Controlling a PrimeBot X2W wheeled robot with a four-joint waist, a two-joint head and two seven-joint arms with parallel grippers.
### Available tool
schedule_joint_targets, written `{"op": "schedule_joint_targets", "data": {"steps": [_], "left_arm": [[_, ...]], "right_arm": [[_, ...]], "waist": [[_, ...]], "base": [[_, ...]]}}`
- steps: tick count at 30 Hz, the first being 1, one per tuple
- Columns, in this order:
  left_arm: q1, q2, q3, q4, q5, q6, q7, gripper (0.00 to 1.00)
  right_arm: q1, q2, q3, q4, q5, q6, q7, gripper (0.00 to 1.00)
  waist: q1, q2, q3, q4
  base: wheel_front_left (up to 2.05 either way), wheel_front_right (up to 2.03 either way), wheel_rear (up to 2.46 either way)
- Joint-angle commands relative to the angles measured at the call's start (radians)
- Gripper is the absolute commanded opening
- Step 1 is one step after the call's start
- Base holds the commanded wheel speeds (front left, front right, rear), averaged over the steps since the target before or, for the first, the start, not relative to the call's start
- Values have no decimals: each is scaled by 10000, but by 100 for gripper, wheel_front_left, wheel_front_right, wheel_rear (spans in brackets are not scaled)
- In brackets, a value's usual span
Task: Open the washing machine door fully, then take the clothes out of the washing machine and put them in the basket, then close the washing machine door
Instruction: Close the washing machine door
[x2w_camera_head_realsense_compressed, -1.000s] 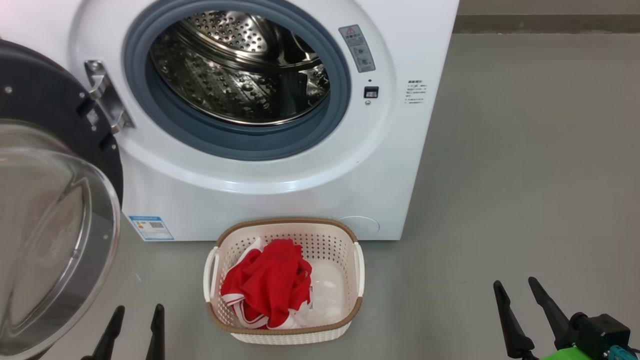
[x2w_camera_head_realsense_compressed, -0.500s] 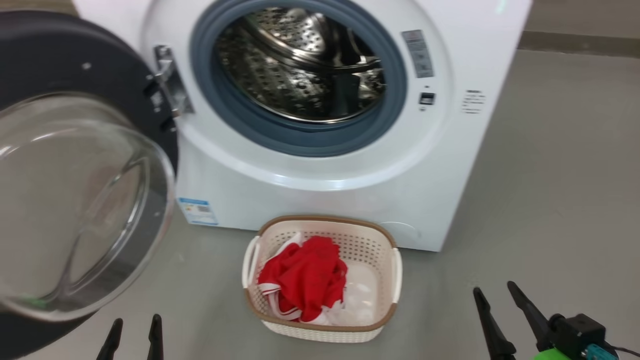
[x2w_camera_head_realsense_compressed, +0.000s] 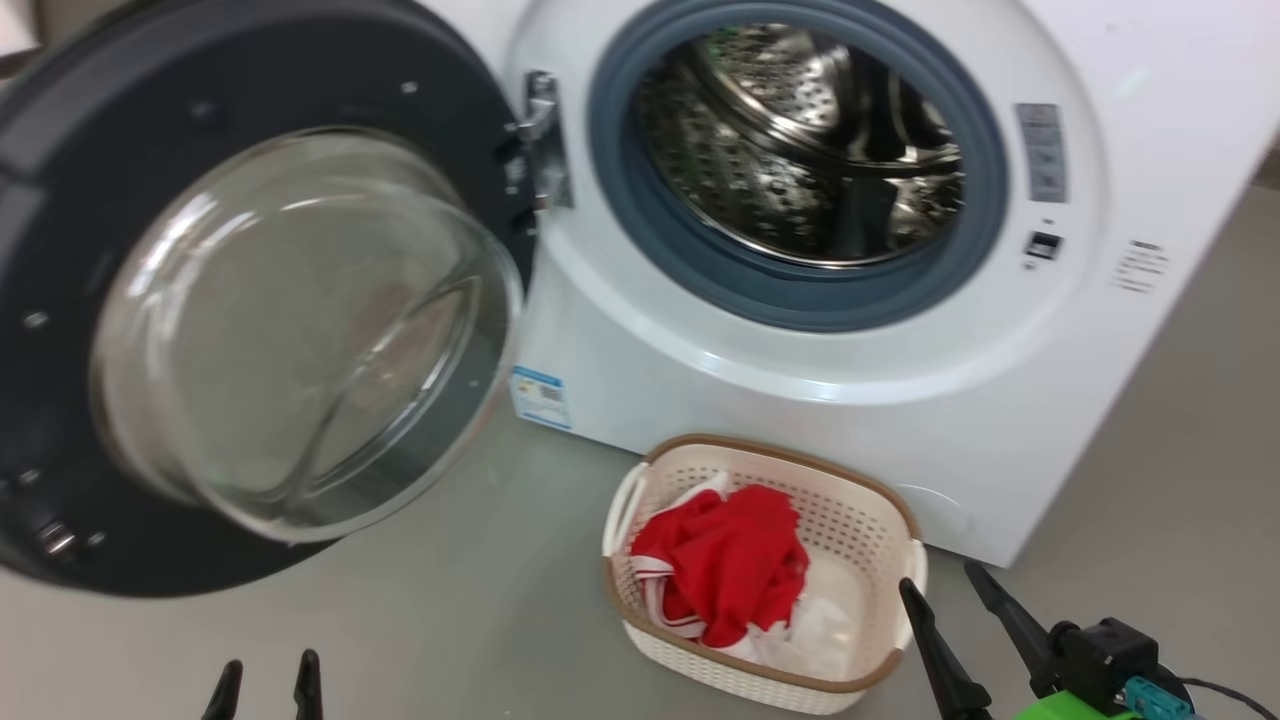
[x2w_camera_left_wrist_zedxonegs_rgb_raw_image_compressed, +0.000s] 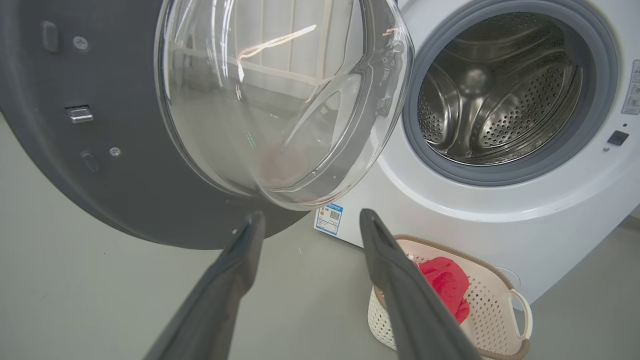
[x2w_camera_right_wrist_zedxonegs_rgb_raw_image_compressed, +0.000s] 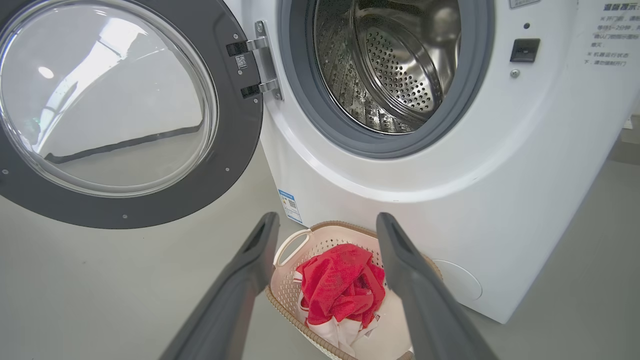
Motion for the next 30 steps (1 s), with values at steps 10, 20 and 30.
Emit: {"op": "schedule_joint_targets", "data": {"steps": [10,20,30], "left_arm": [[204,22,518,-458,-413,346,-92,100],[409,20,320,-803,-790,679,-92,100],[-29,19,672,-1624,-1443,438,-92,0]], "right_arm": [[-1126,-194,1082,41,249,62,-65,100],[-1559,-255,1588,325,450,62,-65,100],[-1507,-255,1508,314,508,62,-65,100]], "waist": [[0,0,132,1214],[0,0,190,1280],[0,0,223,1246]], "base": [[0,0,0],[0,0,0],[0,0,0]]}}
